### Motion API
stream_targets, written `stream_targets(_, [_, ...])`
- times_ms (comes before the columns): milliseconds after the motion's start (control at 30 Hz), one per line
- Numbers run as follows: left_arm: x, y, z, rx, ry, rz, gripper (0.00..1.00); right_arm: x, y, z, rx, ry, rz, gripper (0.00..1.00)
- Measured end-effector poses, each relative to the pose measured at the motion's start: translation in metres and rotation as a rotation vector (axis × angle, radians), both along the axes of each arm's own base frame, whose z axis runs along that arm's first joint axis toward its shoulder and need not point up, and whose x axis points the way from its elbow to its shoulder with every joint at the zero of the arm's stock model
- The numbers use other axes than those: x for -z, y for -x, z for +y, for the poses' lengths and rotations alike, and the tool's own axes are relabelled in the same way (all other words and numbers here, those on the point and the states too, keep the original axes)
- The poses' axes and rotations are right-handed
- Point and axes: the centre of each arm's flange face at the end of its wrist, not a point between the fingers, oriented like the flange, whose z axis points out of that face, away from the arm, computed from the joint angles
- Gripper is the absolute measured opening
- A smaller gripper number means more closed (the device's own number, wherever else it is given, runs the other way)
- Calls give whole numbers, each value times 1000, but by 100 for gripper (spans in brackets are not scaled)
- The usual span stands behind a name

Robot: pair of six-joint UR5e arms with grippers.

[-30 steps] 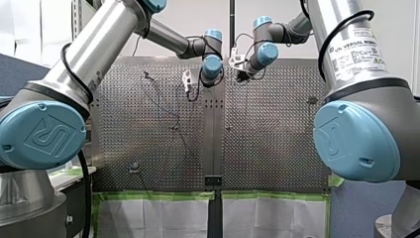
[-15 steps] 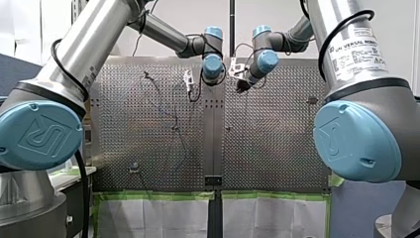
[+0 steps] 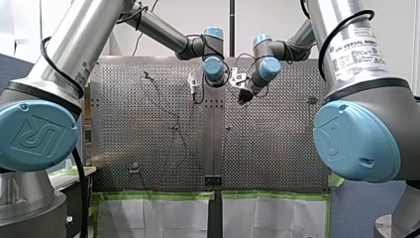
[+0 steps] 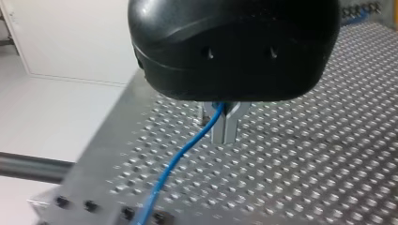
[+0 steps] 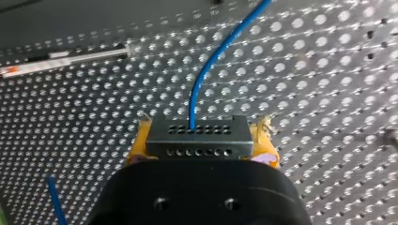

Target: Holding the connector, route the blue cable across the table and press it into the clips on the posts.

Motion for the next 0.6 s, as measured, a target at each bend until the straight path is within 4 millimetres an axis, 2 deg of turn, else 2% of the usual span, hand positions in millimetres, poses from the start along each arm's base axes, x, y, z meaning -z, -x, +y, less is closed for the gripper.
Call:
stream_targets(267, [64, -5, -2, 5, -39, 47, 0, 11, 9, 11, 15, -25, 18, 0])
stream_targets(500, [100, -7, 7, 6, -50, 65, 0, 30, 20, 20, 45, -53, 44, 0])
stream_targets(600, [121, -8, 11, 9, -60, 80, 0, 40, 24, 23, 55, -68, 52, 0])
